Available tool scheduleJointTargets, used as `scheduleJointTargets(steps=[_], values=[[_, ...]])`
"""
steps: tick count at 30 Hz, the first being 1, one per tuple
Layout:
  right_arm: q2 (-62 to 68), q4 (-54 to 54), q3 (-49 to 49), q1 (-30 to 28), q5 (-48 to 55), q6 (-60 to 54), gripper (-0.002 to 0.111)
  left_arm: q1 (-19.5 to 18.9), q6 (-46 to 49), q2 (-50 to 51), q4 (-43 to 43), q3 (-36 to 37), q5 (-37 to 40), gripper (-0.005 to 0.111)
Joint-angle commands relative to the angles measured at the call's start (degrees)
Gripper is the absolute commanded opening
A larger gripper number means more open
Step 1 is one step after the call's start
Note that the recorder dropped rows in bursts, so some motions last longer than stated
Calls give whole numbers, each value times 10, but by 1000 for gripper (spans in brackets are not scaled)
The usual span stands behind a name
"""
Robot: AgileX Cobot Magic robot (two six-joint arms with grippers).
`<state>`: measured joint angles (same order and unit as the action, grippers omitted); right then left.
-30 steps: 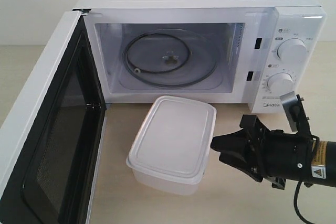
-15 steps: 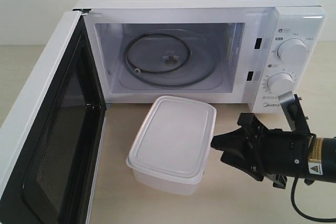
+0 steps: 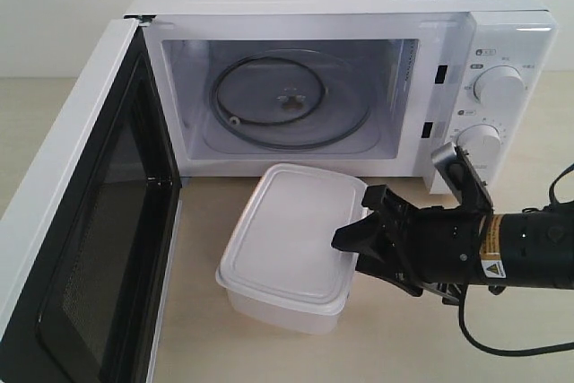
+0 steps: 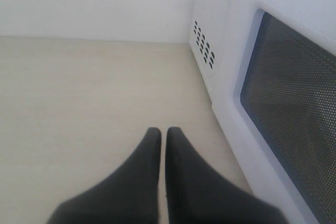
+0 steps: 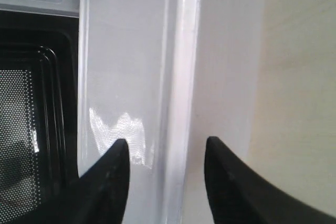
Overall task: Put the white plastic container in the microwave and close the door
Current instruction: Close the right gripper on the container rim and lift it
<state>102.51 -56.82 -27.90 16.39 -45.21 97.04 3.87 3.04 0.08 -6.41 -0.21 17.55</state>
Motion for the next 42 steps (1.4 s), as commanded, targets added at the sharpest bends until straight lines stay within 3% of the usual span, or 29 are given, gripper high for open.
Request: scheduleJointTargets(steps=[1, 16, 24, 42], values=[[0, -4, -2, 1, 5, 2, 44, -3, 1, -1, -2, 2, -2, 4], [0, -5, -2, 1, 3, 10, 42, -3, 1, -1, -2, 2, -2, 4], [0, -15, -2, 1, 3, 14, 0, -3, 1, -1, -2, 2, -2, 4], [-7, -17, -1, 1, -60, -35, 0, -3, 1, -1, -2, 2, -2, 4]])
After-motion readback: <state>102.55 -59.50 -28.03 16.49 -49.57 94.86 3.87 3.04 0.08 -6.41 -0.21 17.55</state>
